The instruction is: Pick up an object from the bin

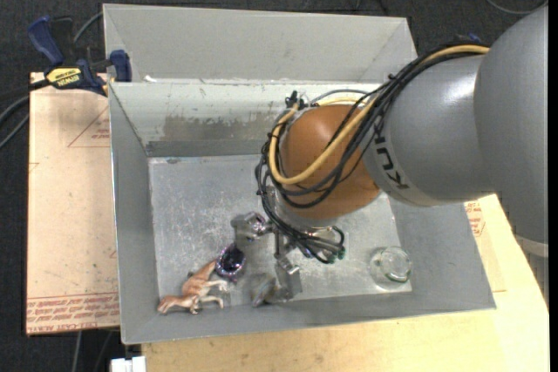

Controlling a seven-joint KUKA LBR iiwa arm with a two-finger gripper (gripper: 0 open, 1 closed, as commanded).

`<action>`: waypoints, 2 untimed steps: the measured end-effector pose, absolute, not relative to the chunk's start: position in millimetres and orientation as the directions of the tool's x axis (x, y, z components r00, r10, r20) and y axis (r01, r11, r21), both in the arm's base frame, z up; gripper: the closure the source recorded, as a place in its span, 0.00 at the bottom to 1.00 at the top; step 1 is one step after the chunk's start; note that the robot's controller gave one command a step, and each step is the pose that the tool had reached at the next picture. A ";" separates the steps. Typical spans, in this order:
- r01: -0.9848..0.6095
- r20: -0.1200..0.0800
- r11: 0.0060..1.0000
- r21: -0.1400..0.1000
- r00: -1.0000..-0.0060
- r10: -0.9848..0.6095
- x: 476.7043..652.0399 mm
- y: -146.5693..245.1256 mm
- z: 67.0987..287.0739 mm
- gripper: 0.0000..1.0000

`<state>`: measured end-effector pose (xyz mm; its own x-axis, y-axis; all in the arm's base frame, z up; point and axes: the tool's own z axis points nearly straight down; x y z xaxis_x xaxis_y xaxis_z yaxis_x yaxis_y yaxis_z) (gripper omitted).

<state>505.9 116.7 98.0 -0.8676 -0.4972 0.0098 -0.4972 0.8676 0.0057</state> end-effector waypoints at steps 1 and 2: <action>-0.432 -0.002 0.902 0.005 -0.902 -0.432 504.2 102.2 73.1 0.00; -0.668 0.003 0.744 0.001 -0.744 -0.668 522.5 128.1 75.3 1.00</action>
Offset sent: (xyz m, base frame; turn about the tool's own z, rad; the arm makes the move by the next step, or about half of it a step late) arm 0.0122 0.0125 -0.0280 -0.2154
